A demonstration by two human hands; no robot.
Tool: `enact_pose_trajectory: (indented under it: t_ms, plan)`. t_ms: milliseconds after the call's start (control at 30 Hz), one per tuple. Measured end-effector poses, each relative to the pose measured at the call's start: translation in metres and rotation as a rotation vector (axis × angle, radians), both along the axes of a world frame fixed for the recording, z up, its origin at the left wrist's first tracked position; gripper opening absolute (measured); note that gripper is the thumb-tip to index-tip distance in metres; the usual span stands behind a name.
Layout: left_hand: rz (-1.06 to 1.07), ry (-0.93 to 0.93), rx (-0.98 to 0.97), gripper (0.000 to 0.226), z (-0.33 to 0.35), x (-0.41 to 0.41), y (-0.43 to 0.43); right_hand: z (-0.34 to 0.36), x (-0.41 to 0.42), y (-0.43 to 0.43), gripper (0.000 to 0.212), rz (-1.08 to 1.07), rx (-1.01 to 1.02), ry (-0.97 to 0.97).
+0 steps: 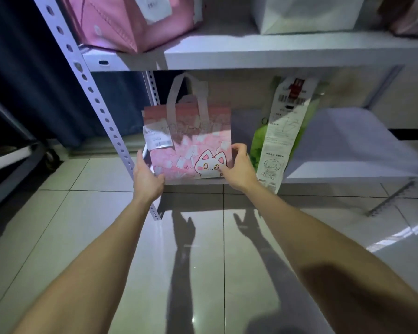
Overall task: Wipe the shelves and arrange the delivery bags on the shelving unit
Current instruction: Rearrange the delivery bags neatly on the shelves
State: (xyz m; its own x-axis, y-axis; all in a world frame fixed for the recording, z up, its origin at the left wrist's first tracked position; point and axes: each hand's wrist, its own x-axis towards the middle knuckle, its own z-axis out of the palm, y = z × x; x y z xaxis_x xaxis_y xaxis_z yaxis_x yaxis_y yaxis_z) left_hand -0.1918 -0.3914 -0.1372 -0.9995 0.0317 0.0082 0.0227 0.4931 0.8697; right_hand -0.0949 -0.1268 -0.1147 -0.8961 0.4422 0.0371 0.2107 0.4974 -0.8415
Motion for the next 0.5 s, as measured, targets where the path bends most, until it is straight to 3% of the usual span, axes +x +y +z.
enact_pose_trajectory:
  t_ms: [100,233,367,500]
  plan:
    - [0.013,0.024,-0.071,0.083,0.031,0.03,0.011,0.013,0.027,0.006,0.059,-0.039,0.009,0.002]
    - [-0.042,0.038,-0.157,0.064,0.061,0.049,0.039,0.024,0.059,0.033,0.035,-0.171,-0.016,0.042]
    - [-0.23,0.082,-0.156,0.036,0.083,0.057,0.082,0.041,0.077,0.076,0.018,-0.314,-0.011,0.054]
    - [-0.417,0.046,-0.121,0.03,0.094,0.063,0.14,0.054,0.077,0.119,0.023,-0.392,0.033,0.049]
